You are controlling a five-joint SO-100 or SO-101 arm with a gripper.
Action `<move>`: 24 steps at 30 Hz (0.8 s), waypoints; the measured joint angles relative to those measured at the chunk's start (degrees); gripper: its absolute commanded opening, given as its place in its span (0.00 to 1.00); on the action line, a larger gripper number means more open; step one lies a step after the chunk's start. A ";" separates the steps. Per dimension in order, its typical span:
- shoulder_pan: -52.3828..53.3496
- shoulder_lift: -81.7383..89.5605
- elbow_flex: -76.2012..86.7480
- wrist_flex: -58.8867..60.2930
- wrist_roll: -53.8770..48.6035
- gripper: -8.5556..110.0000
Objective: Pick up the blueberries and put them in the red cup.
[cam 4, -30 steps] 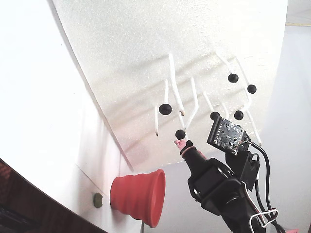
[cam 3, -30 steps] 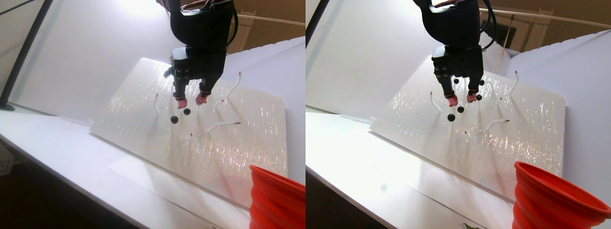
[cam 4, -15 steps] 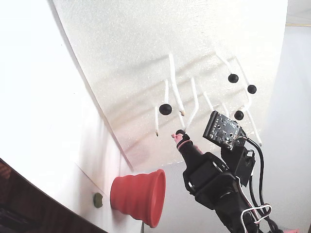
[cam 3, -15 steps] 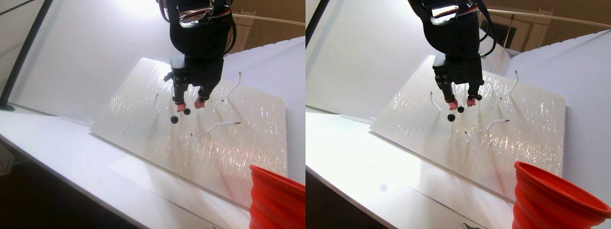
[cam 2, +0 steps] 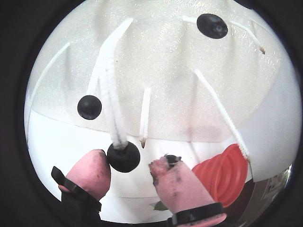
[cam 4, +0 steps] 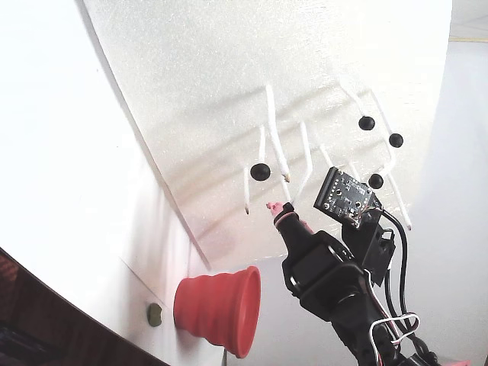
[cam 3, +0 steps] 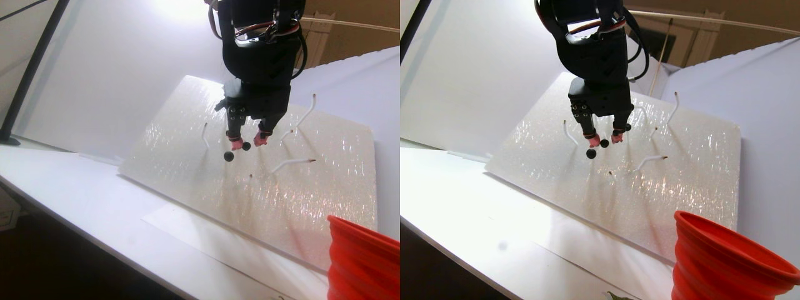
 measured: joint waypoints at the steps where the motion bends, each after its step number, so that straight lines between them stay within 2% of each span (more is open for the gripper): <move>1: 0.00 0.00 0.00 0.00 0.00 0.22; 24: -0.35 -2.64 -2.64 -1.76 0.00 0.21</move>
